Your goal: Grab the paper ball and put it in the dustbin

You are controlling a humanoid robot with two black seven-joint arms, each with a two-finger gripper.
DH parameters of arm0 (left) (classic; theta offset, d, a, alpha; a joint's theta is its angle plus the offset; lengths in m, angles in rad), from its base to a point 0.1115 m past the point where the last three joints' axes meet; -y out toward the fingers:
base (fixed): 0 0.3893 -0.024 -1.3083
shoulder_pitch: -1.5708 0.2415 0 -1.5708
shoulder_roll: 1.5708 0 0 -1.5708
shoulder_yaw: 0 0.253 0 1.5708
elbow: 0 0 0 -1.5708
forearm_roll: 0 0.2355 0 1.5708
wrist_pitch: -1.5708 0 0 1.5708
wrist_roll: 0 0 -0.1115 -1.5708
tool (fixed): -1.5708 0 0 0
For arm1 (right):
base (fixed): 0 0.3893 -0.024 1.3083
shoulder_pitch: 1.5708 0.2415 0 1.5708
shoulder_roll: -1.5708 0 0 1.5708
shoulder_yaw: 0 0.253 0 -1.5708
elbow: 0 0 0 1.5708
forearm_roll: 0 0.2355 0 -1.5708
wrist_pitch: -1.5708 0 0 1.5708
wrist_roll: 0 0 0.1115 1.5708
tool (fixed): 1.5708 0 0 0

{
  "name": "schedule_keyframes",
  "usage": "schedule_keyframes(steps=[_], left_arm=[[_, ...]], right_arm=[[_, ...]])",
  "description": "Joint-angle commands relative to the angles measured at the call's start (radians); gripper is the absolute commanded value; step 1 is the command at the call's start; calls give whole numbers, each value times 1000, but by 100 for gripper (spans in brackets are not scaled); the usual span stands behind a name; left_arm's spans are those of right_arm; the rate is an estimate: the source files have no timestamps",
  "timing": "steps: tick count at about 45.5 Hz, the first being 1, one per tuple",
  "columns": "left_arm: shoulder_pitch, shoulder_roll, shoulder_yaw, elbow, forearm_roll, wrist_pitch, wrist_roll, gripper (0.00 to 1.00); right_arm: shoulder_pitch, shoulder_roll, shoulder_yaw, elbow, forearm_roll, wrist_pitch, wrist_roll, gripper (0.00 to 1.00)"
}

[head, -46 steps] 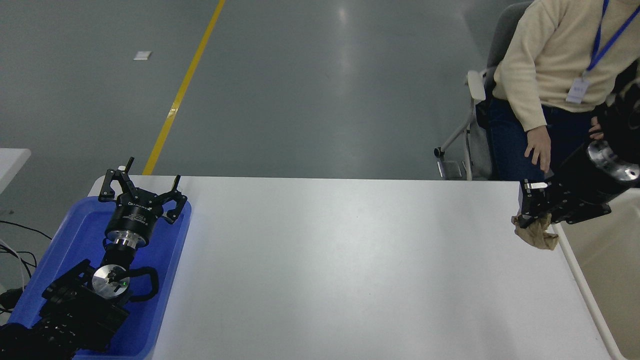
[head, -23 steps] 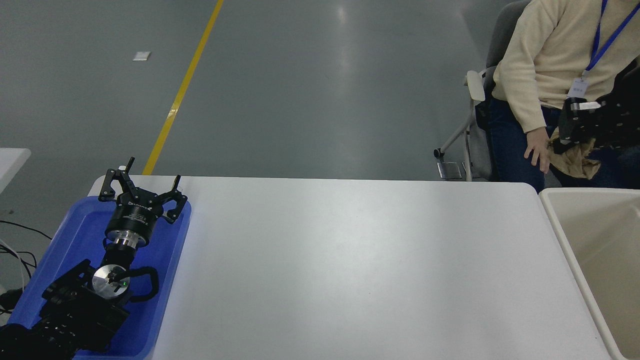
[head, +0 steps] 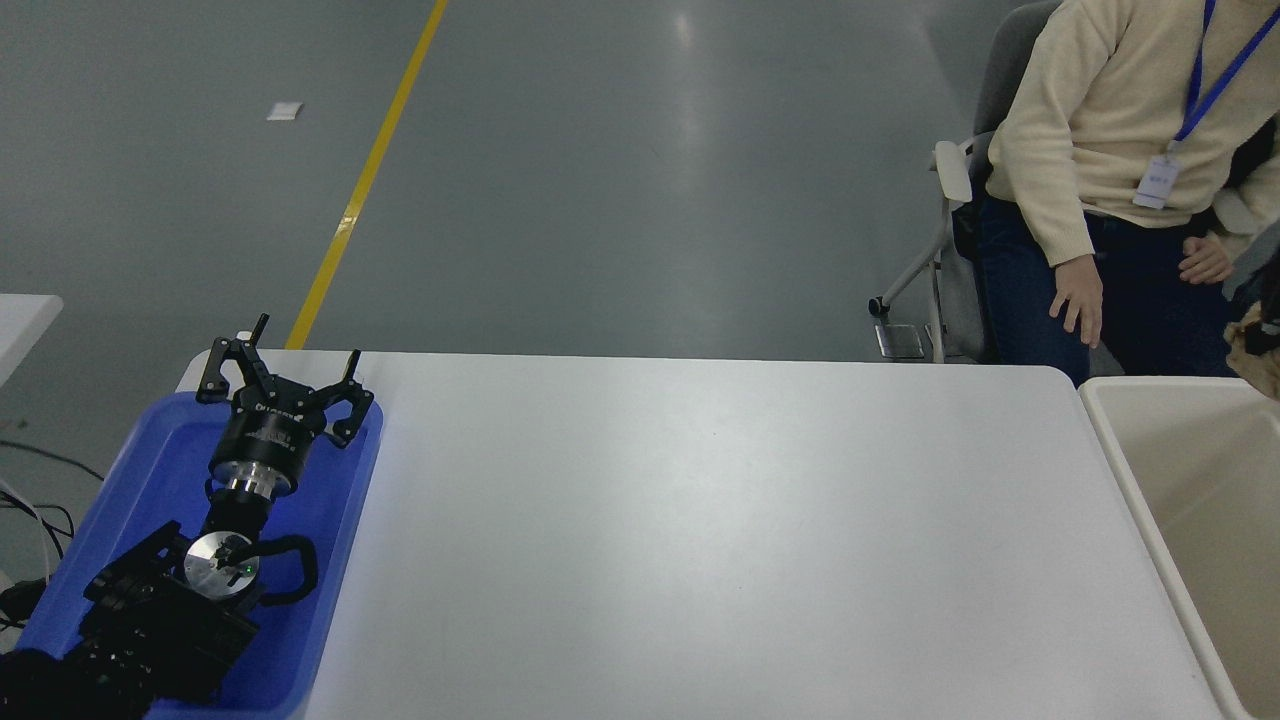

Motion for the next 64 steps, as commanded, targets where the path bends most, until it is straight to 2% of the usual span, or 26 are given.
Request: schedule_keyframes(steps=[1, 7, 14, 25, 45, 57, 64], left_arm=[[0, 0, 0, -1, 0, 0, 0, 100], [0, 0, 0, -1, 0, 0, 0, 100], [0, 0, 0, -1, 0, 0, 0, 100], [0, 0, 0, 1, 0, 0, 0, 100], [0, 0, 0, -1, 0, 0, 0, 100], [0, 0, 0, 1, 0, 0, 0, 100], [0, 0, 0, 1, 0, 0, 0, 100]], right_arm=[[-143, -150, -9, -166, -90, 0, 2, 0], [-356, -174, 107, -287, -72, 0, 5, 0], [-715, -194, 414, -423, -65, 0, 3, 0], [-1229, -133, 810, -664, -65, -11, 3, 0], [-1659, 155, 1112, -1068, -36, -439, 3, 0], [-1801, 250, 1155, -1100, 31, -762, 2, 0], [-1817, 283, 1155, -1121, 42, -805, 2, 0]])
